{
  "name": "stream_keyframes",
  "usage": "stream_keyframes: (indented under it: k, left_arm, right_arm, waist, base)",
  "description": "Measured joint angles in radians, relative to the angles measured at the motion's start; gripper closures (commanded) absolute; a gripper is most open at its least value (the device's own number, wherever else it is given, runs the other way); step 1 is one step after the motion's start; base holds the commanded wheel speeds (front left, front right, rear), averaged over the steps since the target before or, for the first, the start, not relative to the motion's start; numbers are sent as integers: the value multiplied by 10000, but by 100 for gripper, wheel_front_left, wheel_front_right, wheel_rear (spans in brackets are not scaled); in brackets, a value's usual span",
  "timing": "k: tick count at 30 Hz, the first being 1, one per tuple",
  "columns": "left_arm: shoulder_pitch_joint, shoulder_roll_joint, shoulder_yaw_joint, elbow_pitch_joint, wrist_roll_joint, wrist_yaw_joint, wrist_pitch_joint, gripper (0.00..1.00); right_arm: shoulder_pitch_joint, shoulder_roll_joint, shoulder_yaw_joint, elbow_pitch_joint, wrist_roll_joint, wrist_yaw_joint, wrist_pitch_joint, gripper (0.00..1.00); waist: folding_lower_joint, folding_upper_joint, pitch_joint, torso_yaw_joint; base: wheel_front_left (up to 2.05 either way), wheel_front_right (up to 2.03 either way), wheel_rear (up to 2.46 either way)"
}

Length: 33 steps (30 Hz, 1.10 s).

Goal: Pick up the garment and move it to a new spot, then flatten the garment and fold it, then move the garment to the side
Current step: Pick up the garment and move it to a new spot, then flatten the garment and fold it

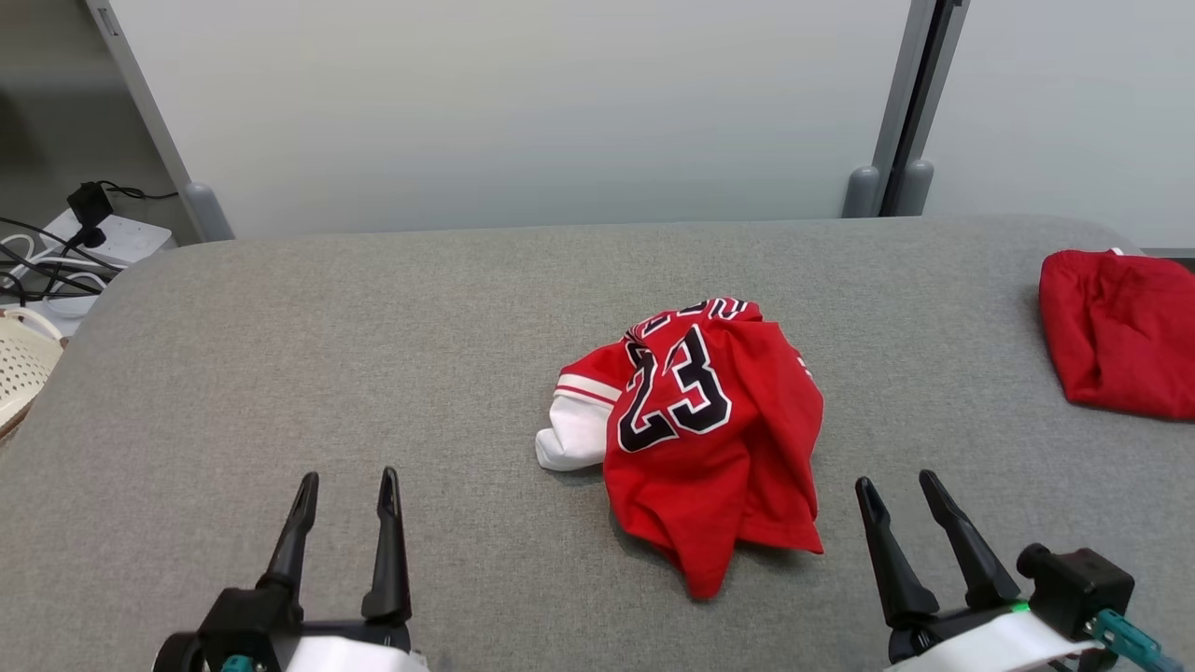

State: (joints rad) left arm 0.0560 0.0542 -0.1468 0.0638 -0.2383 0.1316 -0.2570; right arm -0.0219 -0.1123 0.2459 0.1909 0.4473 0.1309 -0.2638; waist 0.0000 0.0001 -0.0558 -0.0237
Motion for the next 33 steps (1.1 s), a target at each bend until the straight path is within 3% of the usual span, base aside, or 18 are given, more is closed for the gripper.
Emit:
stream_keyframes:
  k: [7,33]
  left_arm:
    - [703,-31,226,-35,261,-295,0,0]
    - [1101,-42,466,-40,339,-353,0,0]
  right_arm:
    - [479,-2,-71,-8,-86,0,6,0]
    - [635,-167,82,-100,-94,0,8,0]
  waist:
    - [0,0,-14,49]
    - [0,0,69,111]
  base:
    - [0,0,0]
    - [0,0,0]
